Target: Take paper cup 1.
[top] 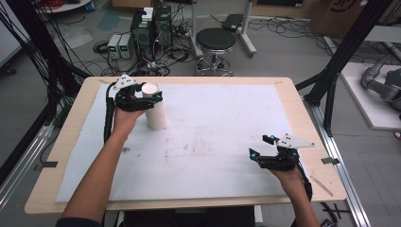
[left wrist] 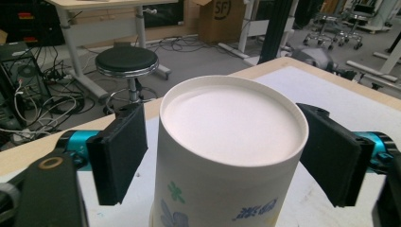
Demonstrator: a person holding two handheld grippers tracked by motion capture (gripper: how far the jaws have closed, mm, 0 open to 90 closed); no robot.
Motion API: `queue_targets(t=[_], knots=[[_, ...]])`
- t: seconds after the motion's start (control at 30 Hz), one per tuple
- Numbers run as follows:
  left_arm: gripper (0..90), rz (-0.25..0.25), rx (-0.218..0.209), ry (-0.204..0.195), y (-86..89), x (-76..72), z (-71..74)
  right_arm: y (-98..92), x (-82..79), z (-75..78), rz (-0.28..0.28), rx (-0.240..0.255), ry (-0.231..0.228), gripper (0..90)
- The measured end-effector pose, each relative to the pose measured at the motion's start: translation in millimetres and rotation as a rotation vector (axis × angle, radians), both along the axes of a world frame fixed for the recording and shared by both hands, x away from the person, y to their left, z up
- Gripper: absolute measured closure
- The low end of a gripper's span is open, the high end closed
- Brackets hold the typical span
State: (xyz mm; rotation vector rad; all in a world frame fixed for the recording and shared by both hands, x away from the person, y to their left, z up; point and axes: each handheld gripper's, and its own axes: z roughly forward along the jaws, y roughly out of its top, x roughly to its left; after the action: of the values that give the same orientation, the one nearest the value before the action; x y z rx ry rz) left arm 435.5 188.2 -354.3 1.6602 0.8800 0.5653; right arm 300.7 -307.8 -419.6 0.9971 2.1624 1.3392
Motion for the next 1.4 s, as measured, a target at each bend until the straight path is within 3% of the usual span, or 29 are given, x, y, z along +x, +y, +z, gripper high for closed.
queue_targets(t=[0.43,0.9,1.1,1.4], knots=[[32.7,-0.015,-0.010,-0.009,1.6,-0.3,0.6,-0.7,-0.4,-0.4,-0.003,0.001,0.002,20.7],[33.1,-0.017,-0.041,-0.021,4.7,-0.2,5.7,-0.2,-0.2,-0.6,-0.001,-0.001,0.008,20.7],[33.3,-0.008,-0.061,-0.053,6.9,-3.3,18.6,0.2,-0.3,-0.3,0.000,0.001,0.006,20.7],[33.8,0.008,-0.107,-0.109,12.9,-9.3,51.8,-0.2,-0.9,0.6,0.002,0.002,0.002,20.7]])
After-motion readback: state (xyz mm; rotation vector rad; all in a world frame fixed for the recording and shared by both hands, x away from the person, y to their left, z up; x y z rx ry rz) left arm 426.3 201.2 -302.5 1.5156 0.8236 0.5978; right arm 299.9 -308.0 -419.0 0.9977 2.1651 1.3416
